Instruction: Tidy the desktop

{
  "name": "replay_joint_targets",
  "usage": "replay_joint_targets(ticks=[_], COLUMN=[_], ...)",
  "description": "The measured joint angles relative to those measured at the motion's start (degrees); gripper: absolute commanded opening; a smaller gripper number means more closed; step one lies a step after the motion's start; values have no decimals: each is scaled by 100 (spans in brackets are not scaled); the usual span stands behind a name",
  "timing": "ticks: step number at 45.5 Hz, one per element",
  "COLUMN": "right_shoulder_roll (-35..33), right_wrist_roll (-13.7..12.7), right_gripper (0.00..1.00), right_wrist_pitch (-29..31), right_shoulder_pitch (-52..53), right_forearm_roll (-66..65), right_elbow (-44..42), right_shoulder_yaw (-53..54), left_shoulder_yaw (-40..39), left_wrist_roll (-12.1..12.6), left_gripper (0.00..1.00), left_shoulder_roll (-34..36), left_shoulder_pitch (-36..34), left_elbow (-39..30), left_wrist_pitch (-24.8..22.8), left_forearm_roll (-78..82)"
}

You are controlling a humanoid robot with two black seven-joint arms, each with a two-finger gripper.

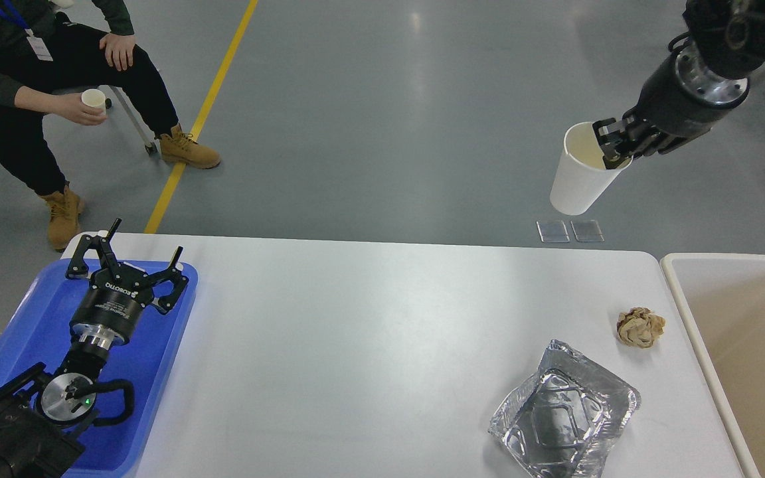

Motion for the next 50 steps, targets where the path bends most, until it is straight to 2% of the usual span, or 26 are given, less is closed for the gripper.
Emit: replay_joint_targets(ticks=[8,16,29,39,44,50], right_shoulder_roll=[-649,-1496,-2467,-2571,-2350,-2045], right_wrist_roll=[-3,-6,-11,-23,-44,-64], right_gripper=[0,0,0,0,0,0], right_wrist_pitch=[32,-199,-1286,-2509,-3140,-3530], right_shoulder_pitch=[112,-459,-2333,-4022,-5044,-6125], right_forearm_roll=[-150,-208,132,777,1066,1364], right_elbow=[-158,-865,-2207,-2926,-3412,-4020], right_shoulder_yaw=[-87,-68,1245,2489,3209,4056], left_shoulder_yaw=[-2,-3,-3,-1,1,3], left_wrist_roll=[1,0,0,-1,0,0], left_gripper=[99,99,99,99,99,99], left_shoulder_roll=[4,11,16,17,15,14], left_shoulder_pitch=[4,6,12,14,13,11], left_elbow=[-3,2,0,0,0,1], left_wrist_pitch=[0,0,0,1,7,9], left_forearm_roll=[0,-1,0,-2,0,0])
